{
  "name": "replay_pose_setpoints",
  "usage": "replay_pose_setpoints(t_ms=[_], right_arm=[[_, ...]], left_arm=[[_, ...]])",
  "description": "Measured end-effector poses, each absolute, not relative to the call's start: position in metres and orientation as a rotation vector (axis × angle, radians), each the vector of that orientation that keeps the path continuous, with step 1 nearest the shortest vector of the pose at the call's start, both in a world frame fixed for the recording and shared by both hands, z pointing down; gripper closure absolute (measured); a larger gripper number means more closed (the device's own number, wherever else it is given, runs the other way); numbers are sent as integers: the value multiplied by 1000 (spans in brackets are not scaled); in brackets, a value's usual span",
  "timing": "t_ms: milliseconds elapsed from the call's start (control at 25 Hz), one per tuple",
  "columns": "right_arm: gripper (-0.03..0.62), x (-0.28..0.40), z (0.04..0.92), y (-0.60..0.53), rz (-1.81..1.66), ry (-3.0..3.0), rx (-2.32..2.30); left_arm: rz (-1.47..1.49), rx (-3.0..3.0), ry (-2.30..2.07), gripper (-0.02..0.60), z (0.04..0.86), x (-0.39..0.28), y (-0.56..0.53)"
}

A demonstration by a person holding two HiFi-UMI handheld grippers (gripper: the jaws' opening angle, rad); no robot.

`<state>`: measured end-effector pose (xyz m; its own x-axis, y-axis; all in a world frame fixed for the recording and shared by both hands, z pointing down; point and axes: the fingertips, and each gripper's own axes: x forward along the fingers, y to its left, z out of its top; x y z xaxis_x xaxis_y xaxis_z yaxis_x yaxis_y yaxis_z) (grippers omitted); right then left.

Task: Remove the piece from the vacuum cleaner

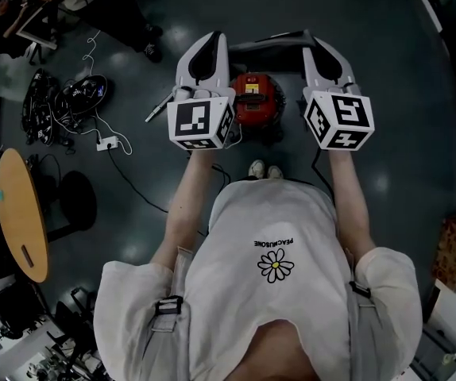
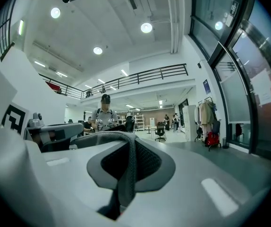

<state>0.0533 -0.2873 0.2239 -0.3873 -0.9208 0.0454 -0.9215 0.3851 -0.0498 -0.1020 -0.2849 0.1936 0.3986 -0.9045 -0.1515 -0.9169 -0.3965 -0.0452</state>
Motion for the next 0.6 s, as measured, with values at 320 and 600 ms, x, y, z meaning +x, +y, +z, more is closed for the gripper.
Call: replay_pose_setpoints(t_ms=[320, 600], right_arm=[[557, 65, 216, -286, 43, -2580, 1748], [557, 77, 215, -283, 33, -2564, 1767]], left_arm=[[163, -2546, 1644, 580, 196, -88, -292], [181, -2558, 1618, 580, 194, -77, -291]])
